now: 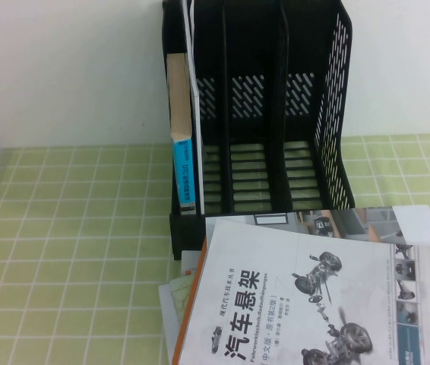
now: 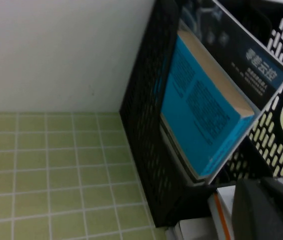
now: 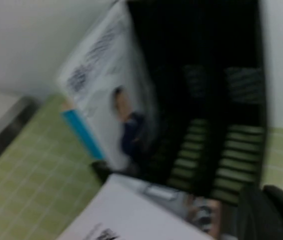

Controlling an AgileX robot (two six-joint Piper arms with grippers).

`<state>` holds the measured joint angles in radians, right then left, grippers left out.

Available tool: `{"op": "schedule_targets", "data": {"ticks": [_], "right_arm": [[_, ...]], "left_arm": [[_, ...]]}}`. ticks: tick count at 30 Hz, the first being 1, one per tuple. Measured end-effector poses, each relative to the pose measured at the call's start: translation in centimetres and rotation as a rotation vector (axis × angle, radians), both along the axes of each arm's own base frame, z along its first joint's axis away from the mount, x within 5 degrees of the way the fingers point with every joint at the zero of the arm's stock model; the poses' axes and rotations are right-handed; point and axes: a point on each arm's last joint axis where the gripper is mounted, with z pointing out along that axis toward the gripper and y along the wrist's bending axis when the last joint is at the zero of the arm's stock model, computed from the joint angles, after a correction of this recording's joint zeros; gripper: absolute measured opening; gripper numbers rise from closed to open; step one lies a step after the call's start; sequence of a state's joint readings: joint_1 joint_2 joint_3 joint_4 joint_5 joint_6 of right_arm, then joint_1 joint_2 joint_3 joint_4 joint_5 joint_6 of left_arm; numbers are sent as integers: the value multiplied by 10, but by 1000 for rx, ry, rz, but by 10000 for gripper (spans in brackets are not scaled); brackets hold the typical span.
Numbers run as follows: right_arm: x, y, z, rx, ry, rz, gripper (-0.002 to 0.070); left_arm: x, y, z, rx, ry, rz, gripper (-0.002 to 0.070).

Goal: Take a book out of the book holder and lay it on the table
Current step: Hold the bookshelf

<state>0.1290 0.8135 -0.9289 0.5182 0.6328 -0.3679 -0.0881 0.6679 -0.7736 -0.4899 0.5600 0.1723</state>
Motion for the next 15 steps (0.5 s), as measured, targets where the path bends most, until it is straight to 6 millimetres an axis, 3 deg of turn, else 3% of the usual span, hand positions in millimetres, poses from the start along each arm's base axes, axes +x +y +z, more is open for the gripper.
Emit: {"op": "schedule_targets", "data": {"ticks": [3, 6, 15], "right_arm": [[12, 27, -8, 71, 41, 254, -1], [27, 49, -16, 129, 50, 387, 15], [65, 124, -53, 113, -5, 386, 88]], "left_arm": [[25, -8, -7, 43, -4, -87, -3], [56, -16, -15, 69, -31, -165, -3], [158, -41, -32, 55, -87, -363, -3]]}}
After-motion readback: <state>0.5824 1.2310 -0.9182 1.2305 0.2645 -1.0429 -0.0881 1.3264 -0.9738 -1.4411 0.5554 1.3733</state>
